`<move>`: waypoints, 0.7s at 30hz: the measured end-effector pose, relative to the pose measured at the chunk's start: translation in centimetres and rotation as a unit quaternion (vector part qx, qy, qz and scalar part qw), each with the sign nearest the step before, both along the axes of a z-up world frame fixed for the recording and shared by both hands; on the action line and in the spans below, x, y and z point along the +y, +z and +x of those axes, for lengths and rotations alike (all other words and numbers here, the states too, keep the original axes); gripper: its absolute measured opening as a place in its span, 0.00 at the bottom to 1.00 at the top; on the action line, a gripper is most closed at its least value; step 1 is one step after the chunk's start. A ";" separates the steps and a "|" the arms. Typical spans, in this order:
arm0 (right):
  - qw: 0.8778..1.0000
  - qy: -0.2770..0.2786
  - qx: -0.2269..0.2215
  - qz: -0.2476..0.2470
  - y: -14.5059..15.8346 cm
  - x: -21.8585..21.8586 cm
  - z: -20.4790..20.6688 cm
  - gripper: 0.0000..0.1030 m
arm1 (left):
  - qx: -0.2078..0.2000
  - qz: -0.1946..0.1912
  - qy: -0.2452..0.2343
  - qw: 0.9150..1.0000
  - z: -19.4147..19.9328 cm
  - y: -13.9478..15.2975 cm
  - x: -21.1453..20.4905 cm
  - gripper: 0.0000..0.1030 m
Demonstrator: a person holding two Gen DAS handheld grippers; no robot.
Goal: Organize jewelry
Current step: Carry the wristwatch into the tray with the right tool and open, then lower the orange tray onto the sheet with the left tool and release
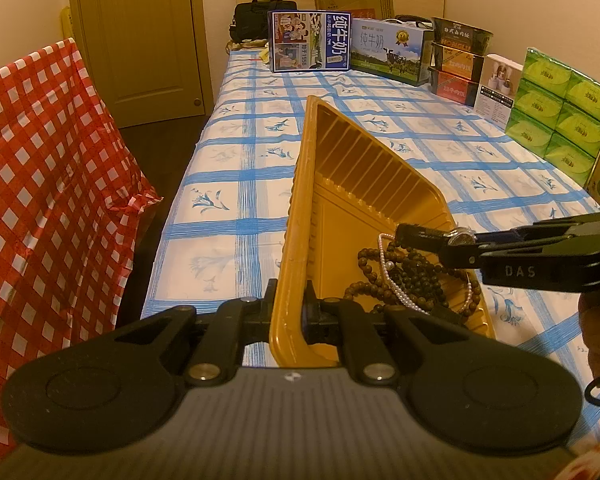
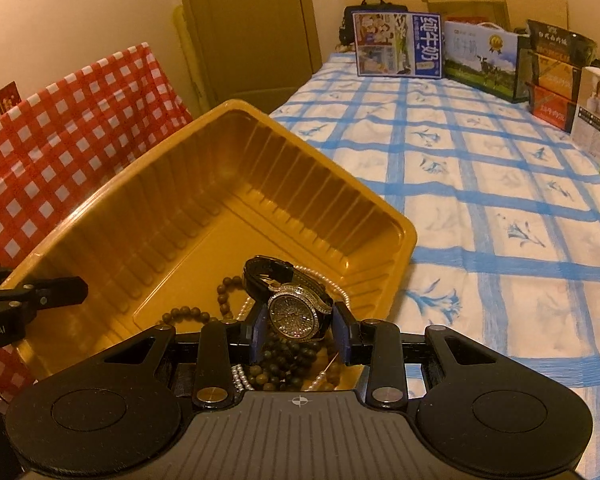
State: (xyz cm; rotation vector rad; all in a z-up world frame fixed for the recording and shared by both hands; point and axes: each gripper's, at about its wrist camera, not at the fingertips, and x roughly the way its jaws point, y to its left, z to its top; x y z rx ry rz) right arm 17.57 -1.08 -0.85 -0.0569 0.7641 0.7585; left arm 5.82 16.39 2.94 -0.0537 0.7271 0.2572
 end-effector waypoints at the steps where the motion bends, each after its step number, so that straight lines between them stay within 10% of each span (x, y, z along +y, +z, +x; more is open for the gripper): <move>1: 1.000 0.001 0.001 0.000 -0.1 0.1 0.0 0.34 | 0.000 0.000 0.000 1.000 0.0 0.0 0.0 0.08; 21: 0.999 -0.023 0.013 0.040 0.1 -2.0 0.3 0.55 | 0.000 -0.005 0.002 1.000 0.4 -0.1 -0.6 0.08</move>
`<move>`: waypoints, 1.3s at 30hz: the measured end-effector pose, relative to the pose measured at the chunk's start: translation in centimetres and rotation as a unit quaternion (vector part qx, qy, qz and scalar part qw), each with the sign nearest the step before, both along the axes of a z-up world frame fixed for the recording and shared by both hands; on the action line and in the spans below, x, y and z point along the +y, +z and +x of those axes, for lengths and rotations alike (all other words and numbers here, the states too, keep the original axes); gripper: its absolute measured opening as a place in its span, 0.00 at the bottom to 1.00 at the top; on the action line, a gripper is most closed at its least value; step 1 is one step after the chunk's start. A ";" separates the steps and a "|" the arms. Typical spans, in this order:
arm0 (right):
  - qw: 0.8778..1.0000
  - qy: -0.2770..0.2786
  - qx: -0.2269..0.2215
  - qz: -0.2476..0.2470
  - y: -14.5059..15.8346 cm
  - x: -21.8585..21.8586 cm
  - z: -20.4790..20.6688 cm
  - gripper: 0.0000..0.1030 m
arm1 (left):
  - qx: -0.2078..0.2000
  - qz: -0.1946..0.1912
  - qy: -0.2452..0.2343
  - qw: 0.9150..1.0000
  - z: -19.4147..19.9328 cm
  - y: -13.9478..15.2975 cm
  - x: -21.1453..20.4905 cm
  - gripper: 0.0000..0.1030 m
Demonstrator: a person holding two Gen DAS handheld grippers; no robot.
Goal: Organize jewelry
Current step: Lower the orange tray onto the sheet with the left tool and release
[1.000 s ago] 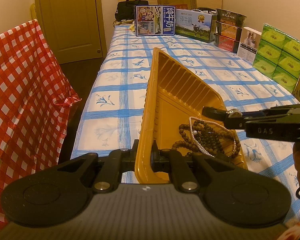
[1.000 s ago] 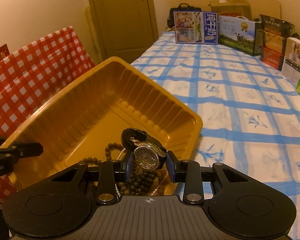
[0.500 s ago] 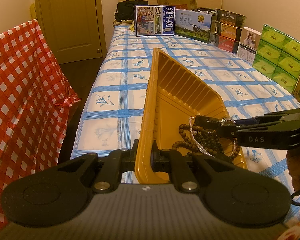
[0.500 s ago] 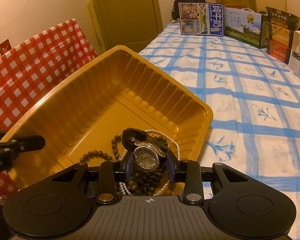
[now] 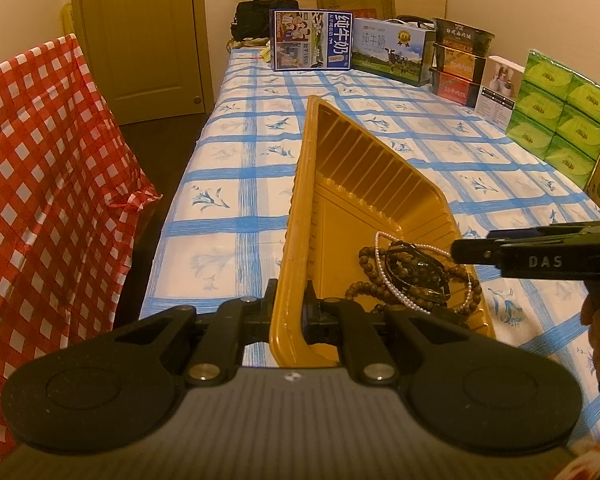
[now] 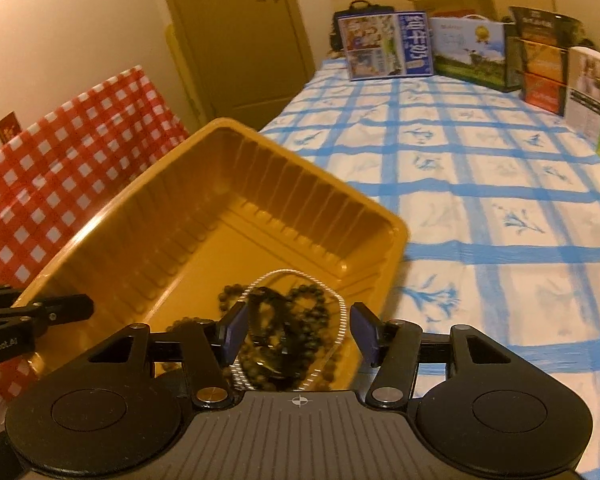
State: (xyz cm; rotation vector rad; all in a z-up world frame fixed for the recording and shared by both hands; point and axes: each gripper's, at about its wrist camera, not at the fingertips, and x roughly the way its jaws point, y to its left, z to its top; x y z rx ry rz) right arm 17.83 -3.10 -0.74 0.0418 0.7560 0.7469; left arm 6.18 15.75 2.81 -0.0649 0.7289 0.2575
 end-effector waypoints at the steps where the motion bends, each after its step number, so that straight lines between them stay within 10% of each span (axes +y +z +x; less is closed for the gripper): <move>1: 1.000 -0.005 0.000 -0.001 0.0 -0.3 0.0 0.55 | 0.000 0.000 0.000 1.000 0.0 0.0 0.1 0.08; 31: 0.992 -0.121 0.038 -0.006 -1.9 -8.2 -3.2 0.56 | -0.045 -0.173 0.070 0.981 -5.5 -2.5 10.4 0.20; 39: 0.987 -0.146 0.054 -0.022 -1.8 -9.6 -5.9 0.72 | -0.058 -0.106 0.058 0.991 -7.3 0.6 6.0 0.70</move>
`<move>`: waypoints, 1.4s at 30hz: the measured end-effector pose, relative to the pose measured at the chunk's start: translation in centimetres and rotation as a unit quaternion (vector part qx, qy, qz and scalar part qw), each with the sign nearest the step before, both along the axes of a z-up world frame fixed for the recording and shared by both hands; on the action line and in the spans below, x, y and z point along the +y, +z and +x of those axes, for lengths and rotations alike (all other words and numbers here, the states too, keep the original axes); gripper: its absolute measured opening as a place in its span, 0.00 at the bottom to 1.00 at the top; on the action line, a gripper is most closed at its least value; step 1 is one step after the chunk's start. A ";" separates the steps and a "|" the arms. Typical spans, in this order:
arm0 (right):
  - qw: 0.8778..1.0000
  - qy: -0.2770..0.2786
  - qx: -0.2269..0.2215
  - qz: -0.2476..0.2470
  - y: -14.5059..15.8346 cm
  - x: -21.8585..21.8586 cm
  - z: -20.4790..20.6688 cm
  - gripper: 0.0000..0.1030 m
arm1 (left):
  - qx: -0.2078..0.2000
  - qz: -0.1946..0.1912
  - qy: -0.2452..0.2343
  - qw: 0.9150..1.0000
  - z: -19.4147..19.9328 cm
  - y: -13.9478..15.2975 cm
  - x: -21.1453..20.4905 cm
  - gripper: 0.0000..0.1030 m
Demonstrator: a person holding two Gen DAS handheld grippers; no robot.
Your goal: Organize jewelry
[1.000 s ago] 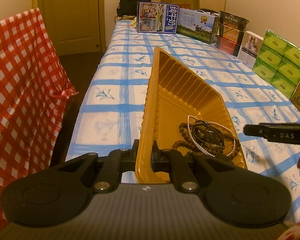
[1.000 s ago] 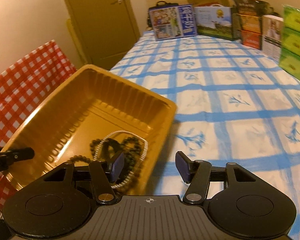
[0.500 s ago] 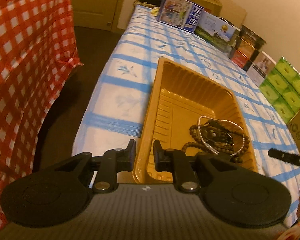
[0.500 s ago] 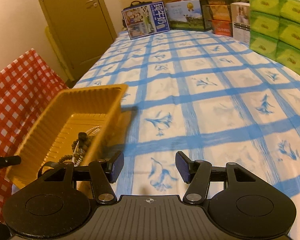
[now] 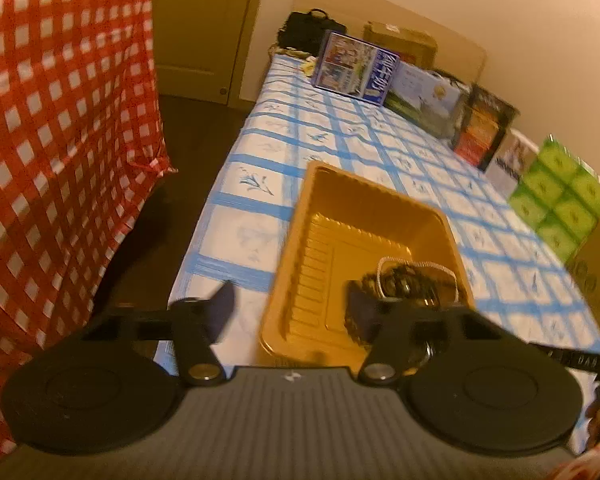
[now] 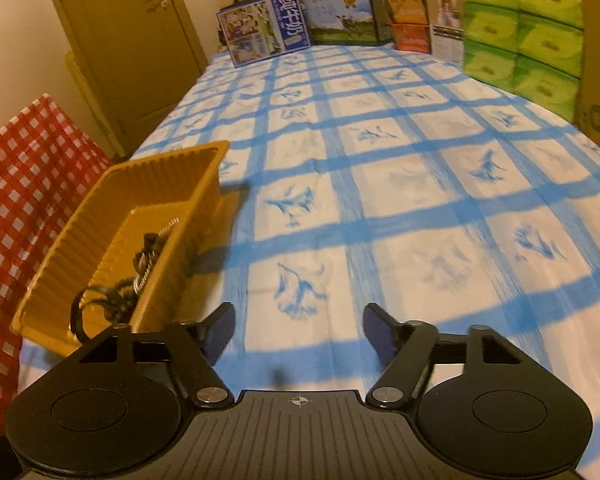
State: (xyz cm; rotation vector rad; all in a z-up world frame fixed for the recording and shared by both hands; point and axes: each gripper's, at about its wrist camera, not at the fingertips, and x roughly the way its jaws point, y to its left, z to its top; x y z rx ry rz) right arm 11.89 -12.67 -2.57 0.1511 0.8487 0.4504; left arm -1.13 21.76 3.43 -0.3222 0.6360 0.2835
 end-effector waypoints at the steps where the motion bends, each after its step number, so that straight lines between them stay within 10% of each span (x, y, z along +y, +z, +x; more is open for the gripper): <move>1: 1.000 -0.001 0.002 -0.003 0.0 -0.1 -0.4 0.73 | 0.003 0.012 -0.006 1.000 -0.2 0.1 -0.9 0.80; 5: 1.000 -0.007 0.013 -0.014 0.3 -0.8 -2.1 0.75 | 0.028 0.034 -0.034 0.998 -0.6 -0.8 -4.1 0.99; 24: 0.997 0.010 0.019 -0.079 1.7 -1.7 -7.7 0.76 | 0.137 0.024 -0.069 0.988 -0.5 -4.5 -12.2 0.98; 42: 0.996 0.021 0.042 -0.071 0.9 -1.7 -9.1 0.76 | 0.157 0.031 -0.097 0.982 -0.2 -5.1 -15.0 0.99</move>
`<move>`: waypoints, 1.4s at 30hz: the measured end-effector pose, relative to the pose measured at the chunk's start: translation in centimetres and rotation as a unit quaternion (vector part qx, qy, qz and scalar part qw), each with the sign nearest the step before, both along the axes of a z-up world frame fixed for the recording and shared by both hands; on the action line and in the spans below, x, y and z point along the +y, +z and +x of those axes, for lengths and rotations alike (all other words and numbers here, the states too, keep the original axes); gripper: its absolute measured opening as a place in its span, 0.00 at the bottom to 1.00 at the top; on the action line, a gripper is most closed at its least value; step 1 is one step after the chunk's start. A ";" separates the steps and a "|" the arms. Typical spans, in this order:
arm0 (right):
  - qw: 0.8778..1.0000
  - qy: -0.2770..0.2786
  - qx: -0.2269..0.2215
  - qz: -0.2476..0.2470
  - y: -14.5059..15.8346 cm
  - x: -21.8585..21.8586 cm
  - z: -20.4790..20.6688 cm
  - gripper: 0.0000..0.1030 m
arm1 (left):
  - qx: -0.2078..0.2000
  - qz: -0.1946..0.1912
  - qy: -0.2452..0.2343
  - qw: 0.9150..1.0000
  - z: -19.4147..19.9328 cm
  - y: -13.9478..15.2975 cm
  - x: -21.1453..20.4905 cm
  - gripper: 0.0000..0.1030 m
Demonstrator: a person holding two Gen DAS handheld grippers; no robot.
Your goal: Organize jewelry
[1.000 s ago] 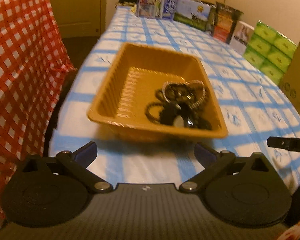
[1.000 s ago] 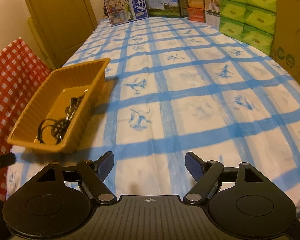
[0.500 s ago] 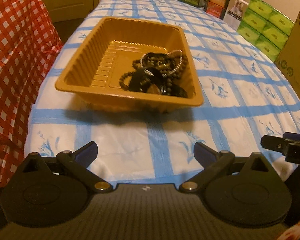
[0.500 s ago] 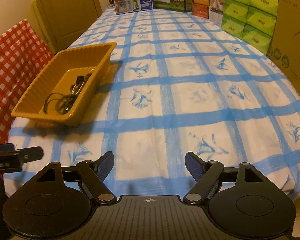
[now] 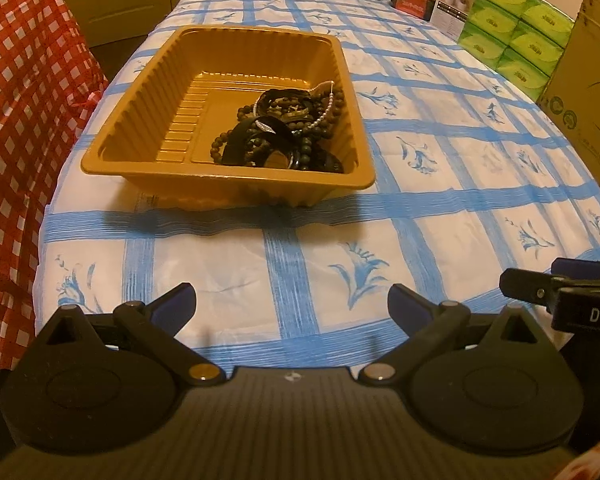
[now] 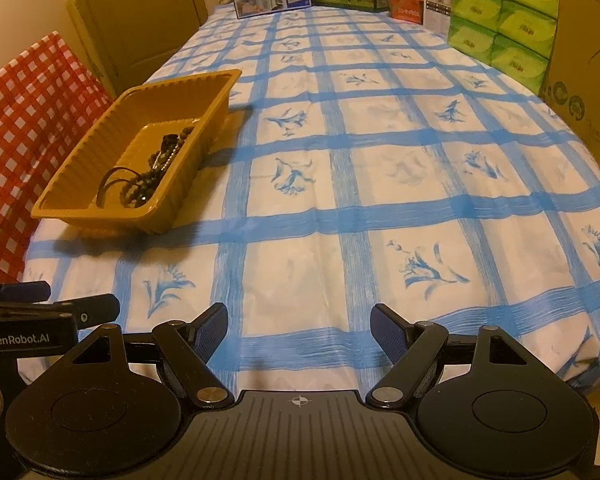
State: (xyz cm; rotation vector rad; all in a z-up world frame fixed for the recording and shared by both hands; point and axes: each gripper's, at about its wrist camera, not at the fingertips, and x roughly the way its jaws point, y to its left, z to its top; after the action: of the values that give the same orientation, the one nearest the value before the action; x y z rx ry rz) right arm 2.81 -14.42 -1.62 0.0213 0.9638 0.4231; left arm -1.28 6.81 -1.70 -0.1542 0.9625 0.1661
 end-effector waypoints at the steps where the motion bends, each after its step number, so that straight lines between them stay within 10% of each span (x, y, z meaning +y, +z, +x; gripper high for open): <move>1: 1.000 -0.001 0.000 0.000 0.0 0.0 0.0 0.76 | 0.000 0.001 -0.001 1.000 0.0 0.0 -0.1 0.99; 42: 1.000 -0.002 0.002 -0.006 -0.2 0.5 0.5 0.76 | -0.001 0.005 -0.001 1.000 0.4 -0.1 -0.5 0.99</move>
State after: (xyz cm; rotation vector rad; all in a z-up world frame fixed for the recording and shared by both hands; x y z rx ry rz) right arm 3.26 -13.88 -1.83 0.0132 0.9711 0.4140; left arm -0.85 6.30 -1.75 -0.1434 0.9599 0.1689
